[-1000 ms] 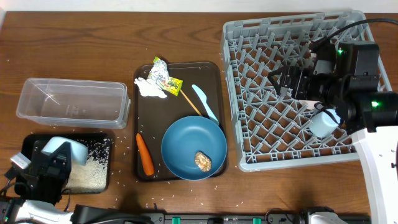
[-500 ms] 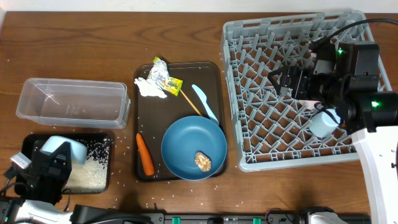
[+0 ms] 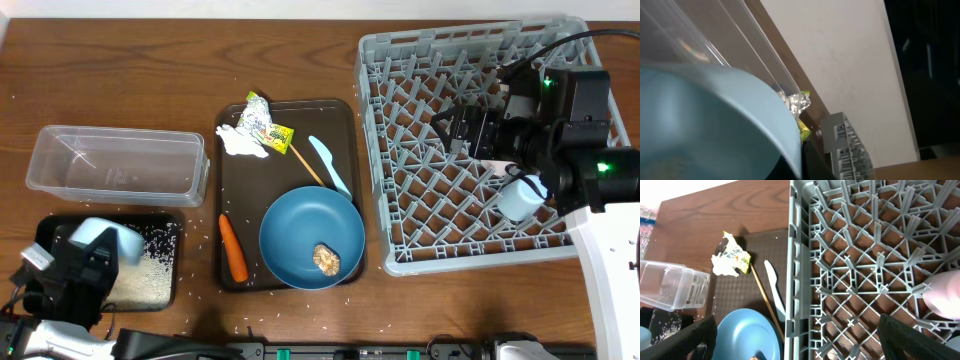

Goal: Sort waste into correct bins and load items into the dishwasher rack

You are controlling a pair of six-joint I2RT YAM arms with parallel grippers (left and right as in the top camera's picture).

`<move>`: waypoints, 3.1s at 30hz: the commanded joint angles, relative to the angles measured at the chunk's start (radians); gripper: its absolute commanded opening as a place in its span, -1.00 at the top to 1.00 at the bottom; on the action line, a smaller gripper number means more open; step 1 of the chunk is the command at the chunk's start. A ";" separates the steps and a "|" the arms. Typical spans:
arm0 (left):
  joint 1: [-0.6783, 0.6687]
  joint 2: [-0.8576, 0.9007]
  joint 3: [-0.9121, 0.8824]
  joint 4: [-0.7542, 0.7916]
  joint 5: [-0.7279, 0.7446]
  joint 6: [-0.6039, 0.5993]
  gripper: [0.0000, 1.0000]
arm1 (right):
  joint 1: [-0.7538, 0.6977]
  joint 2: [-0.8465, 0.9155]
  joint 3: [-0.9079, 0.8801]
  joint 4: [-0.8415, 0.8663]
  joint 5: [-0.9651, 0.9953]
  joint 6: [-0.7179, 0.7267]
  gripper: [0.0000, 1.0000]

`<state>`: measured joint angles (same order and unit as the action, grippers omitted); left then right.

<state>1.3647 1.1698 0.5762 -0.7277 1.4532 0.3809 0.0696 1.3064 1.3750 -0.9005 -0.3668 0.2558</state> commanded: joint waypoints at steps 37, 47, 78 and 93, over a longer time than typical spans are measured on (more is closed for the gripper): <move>-0.153 0.005 0.012 0.160 0.120 -0.180 0.88 | 0.004 0.001 0.003 0.059 -0.004 0.002 -0.92; -0.795 0.003 0.102 0.979 0.064 -0.714 0.87 | 0.003 0.001 0.003 0.081 -0.006 0.001 -0.91; -1.851 0.755 0.558 1.833 -0.647 -1.098 0.88 | -0.196 0.001 0.003 -0.003 0.096 0.020 -0.89; -1.883 0.971 0.640 1.971 -0.647 -1.280 0.87 | -0.214 0.001 0.003 -0.040 0.139 0.019 -0.94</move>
<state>-0.5163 2.1170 1.1828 1.2179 0.8082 -0.8520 -0.1394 1.3075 1.3746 -0.9340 -0.2356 0.2703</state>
